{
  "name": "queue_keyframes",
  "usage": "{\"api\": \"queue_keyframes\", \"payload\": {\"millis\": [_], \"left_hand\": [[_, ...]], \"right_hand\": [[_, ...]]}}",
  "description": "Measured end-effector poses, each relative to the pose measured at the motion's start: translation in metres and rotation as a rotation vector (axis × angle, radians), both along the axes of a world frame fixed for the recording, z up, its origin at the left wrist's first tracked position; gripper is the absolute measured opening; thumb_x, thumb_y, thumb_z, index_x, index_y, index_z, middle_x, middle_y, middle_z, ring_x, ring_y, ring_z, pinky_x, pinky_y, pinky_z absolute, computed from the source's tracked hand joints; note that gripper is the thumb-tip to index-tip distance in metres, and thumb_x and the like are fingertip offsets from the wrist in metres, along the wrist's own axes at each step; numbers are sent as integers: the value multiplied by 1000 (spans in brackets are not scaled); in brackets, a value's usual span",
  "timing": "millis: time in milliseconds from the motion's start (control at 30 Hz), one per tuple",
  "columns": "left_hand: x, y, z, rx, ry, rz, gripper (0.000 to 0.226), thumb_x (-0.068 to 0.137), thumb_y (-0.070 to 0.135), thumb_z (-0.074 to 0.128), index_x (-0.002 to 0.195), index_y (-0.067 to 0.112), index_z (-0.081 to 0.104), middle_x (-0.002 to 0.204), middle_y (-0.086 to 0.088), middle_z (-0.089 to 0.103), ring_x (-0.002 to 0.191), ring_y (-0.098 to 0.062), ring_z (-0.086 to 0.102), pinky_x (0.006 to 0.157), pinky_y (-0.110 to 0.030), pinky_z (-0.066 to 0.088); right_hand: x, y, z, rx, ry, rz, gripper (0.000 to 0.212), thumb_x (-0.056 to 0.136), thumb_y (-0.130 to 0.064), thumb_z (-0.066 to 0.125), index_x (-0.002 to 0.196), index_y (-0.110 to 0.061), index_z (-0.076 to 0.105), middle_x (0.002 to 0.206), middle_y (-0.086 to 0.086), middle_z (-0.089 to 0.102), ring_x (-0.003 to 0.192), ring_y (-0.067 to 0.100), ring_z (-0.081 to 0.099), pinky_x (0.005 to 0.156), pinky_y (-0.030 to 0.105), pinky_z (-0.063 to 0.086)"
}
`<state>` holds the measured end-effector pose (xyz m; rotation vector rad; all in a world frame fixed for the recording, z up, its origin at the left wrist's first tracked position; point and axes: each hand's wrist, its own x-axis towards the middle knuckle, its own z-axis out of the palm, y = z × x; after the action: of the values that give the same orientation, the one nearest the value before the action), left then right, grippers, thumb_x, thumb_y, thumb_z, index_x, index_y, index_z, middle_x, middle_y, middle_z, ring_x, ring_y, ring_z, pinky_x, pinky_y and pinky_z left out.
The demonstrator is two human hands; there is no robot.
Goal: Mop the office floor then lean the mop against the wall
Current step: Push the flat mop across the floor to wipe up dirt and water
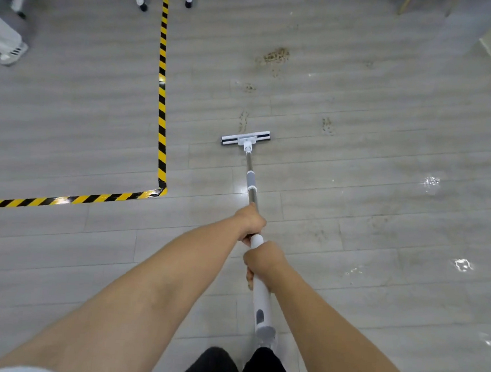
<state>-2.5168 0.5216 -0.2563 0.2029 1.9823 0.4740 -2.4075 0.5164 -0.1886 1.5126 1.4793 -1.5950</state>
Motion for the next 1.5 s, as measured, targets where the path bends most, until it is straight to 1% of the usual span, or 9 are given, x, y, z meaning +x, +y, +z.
{"api": "queue_keyframes", "payload": {"millis": [133,300,467,600,733,867,1167,1267,1500], "left_hand": [[-75,40,-14,-3,26,-20,58,92,15,52,146,21,34,113,-14,58,92,-33,63,62,-40,59],[-184,88,-28,-4,64,-79,63,91,16,52,150,22,30,113,-11,55,97,-32,61,71,-42,61],[-285,139,-21,-1,81,-112,70,90,17,53,154,24,25,113,-11,57,99,-33,62,80,-47,61],[-347,176,-19,-10,61,-88,64,91,17,53,152,22,31,116,-14,57,99,-34,62,78,-49,61],[-397,216,-25,-12,100,-137,68,92,20,52,155,24,26,119,-12,58,100,-32,61,76,-39,59],[-447,266,-30,-4,133,-164,63,92,19,50,152,22,30,115,-10,59,91,-28,59,59,-31,47],[-598,409,-13,9,67,-30,61,90,20,55,148,23,37,113,-13,60,92,-32,64,64,-37,59],[-649,460,-2,4,60,-7,59,92,17,53,148,25,37,111,-12,59,79,-26,62,46,-29,53],[-757,565,-2,1,40,10,49,95,13,51,142,19,40,103,-9,54,83,-28,60,45,-29,48]], "right_hand": [[-73,40,-11,-11,0,27,30,89,3,44,117,-1,54,49,11,58,35,23,54,46,30,51],[-183,86,-19,4,-48,60,18,94,-3,44,111,-7,50,58,9,60,44,21,57,49,26,50],[-282,135,-10,-5,-47,8,21,95,0,43,113,-4,51,62,11,57,36,18,51,34,15,39],[-348,170,-8,-22,-47,-14,21,95,0,45,115,-4,51,65,13,58,38,20,52,36,19,42],[-398,210,-13,-45,-72,-17,21,96,-1,44,115,-7,49,65,13,58,41,19,51,36,23,45],[-444,261,-20,-37,-67,-38,22,92,0,44,112,-5,52,67,13,57,40,20,51,38,23,45],[-597,412,-20,-65,-15,4,32,92,-1,45,123,-6,52,60,13,61,40,21,55,47,29,53],[-650,464,-15,-71,2,-7,34,93,-1,46,126,-7,50,68,15,62,43,22,56,44,29,51],[-758,573,-12,-88,25,6,30,94,1,43,121,-8,48,72,16,61,42,22,55,43,28,50]]}}
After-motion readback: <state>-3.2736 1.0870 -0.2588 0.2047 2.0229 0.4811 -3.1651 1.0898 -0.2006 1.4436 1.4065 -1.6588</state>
